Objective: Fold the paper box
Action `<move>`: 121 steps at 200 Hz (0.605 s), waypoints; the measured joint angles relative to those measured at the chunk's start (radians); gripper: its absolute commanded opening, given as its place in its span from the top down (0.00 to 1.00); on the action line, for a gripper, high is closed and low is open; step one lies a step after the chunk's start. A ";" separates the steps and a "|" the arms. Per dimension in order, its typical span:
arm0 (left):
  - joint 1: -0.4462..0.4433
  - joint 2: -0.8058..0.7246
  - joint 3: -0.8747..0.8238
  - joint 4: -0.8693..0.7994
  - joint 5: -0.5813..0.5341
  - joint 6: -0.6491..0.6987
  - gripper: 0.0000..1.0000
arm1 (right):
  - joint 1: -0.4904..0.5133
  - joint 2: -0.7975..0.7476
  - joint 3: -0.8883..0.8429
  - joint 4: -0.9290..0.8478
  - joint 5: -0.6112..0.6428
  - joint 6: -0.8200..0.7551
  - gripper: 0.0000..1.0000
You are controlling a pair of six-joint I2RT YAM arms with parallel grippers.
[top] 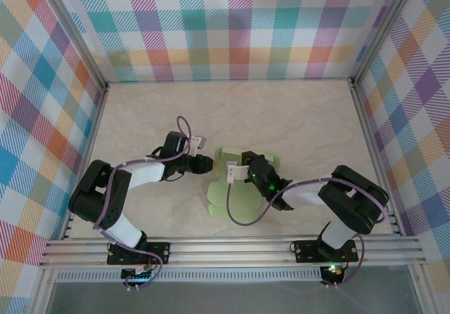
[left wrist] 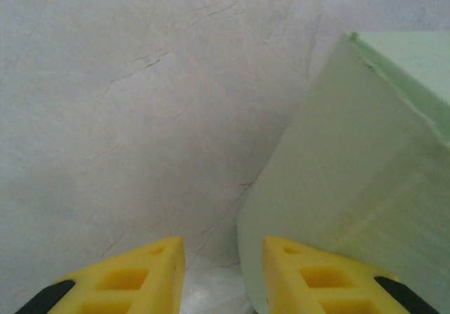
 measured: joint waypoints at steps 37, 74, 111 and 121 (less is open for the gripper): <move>-0.005 -0.052 -0.043 0.058 0.008 0.041 0.60 | 0.001 0.003 0.006 0.016 0.008 -0.013 1.00; -0.005 -0.021 -0.026 0.082 0.026 0.083 0.63 | 0.008 0.008 0.009 0.026 0.012 -0.026 1.00; -0.008 0.025 -0.004 0.105 0.056 0.107 0.64 | 0.013 0.008 0.009 0.039 0.024 -0.037 1.00; -0.010 0.025 -0.004 0.106 0.060 0.112 0.63 | 0.014 0.008 0.009 0.039 0.027 -0.037 1.00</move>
